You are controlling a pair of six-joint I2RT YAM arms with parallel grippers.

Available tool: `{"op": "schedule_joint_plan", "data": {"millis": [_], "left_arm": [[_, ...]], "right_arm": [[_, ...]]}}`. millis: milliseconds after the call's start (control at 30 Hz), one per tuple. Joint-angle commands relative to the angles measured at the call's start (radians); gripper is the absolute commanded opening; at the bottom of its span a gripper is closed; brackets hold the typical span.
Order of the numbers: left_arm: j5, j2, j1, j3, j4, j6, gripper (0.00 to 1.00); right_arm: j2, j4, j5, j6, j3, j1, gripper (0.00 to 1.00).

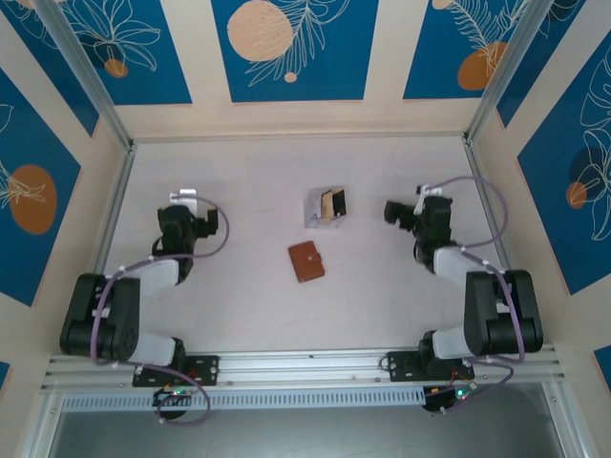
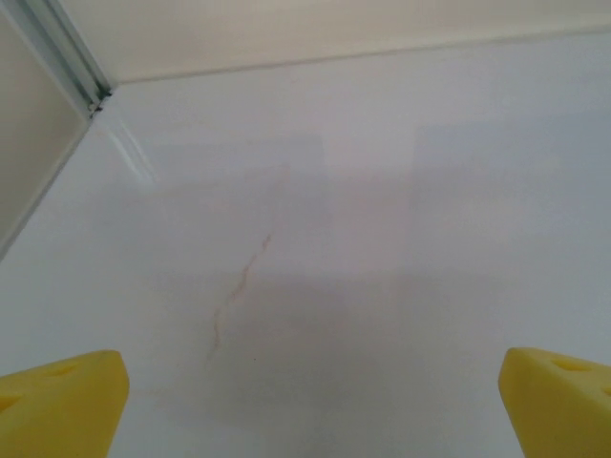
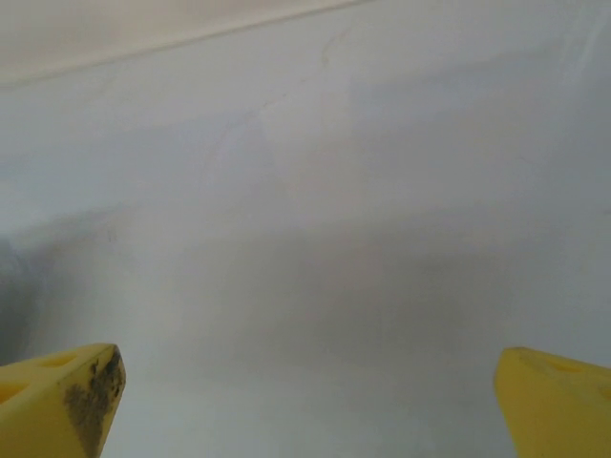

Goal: Put the credit cards into the card holder

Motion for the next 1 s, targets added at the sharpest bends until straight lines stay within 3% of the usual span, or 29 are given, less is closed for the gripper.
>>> {"op": "schedule_joint_plan", "data": {"millis": [0, 67, 133, 200, 333, 433, 600, 700, 767, 967], "left_arm": [[-0.054, -0.099, -0.018, 0.158, -0.422, -0.116, 1.0], [-0.05, -0.123, -0.018, 0.194, -0.515, -0.211, 1.0], [0.057, -0.153, -0.017, 0.208, -0.559, -0.264, 1.0], [0.132, -0.173, -0.016, 0.216, -0.58, -0.304, 1.0], [0.29, -0.211, -0.018, 0.196, -0.576, -0.366, 1.0], [0.412, -0.201, -0.041, 0.197, -0.591, -0.423, 1.0], [0.453, -0.147, -0.21, 0.185, -0.553, -0.496, 0.92], [0.491, -0.091, -0.297, 0.164, -0.459, -0.567, 0.81], [0.518, -0.045, -0.346, 0.15, -0.392, -0.618, 0.68], [0.583, 0.102, -0.43, 0.125, -0.219, -0.72, 0.41]], "right_arm": [[-0.016, -0.437, -0.002, 0.314, 0.204, -0.072, 0.99], [0.035, -0.602, -0.168, 0.431, 0.3, -0.137, 0.99], [0.043, -0.549, -0.356, 0.44, 0.288, -0.169, 0.99], [-0.013, -0.468, -0.407, 0.455, 0.225, -0.16, 0.99], [-0.11, -0.559, -0.357, 0.398, 0.236, -0.06, 0.99], [-0.146, -0.67, -0.243, 0.335, 0.272, 0.087, 0.99], [-0.125, -0.761, -0.047, 0.278, 0.294, 0.37, 0.94], [-0.086, -0.75, 0.009, 0.273, 0.287, 0.49, 0.85], [-0.045, -0.74, 0.014, 0.266, 0.293, 0.554, 0.75], [0.075, -0.689, 0.018, 0.239, 0.317, 0.674, 0.53]]}}
